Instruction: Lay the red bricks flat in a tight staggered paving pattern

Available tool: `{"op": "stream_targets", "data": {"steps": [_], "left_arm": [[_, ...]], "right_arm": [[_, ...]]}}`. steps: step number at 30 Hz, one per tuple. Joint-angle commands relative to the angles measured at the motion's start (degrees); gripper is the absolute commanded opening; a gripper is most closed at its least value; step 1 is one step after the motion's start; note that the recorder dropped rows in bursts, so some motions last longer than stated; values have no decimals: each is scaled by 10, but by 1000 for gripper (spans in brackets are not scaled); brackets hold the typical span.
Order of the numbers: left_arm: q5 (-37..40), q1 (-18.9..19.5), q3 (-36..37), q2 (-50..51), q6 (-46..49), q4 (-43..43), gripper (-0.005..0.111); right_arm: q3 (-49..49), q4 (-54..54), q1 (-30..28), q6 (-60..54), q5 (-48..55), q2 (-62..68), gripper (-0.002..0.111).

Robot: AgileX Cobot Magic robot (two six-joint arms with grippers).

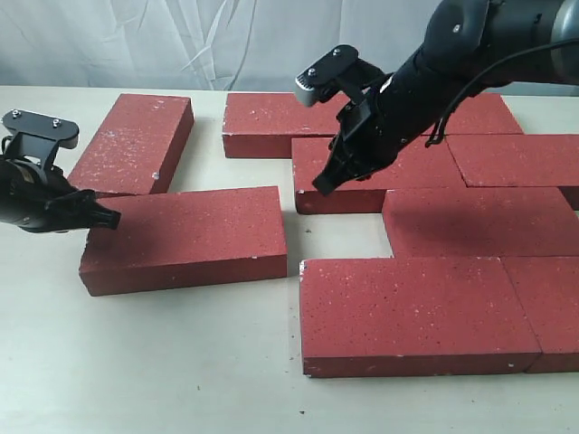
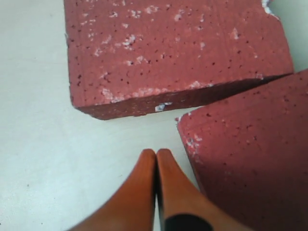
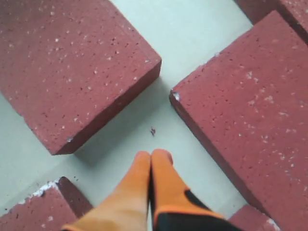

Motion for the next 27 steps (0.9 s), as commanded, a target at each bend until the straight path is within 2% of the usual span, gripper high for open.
{"op": "stream_targets", "data": {"steps": [1, 7, 27], "left_arm": [[4, 3, -1, -3, -3, -13, 0], [6, 3, -1, -3, -3, -13, 0], [15, 3, -1, 16, -3, -26, 0]], "right_arm": [[5, 35, 8, -41, -9, 27, -1], [5, 27, 18, -41, -60, 62, -1], [2, 13, 41, -42, -77, 85, -1]]}}
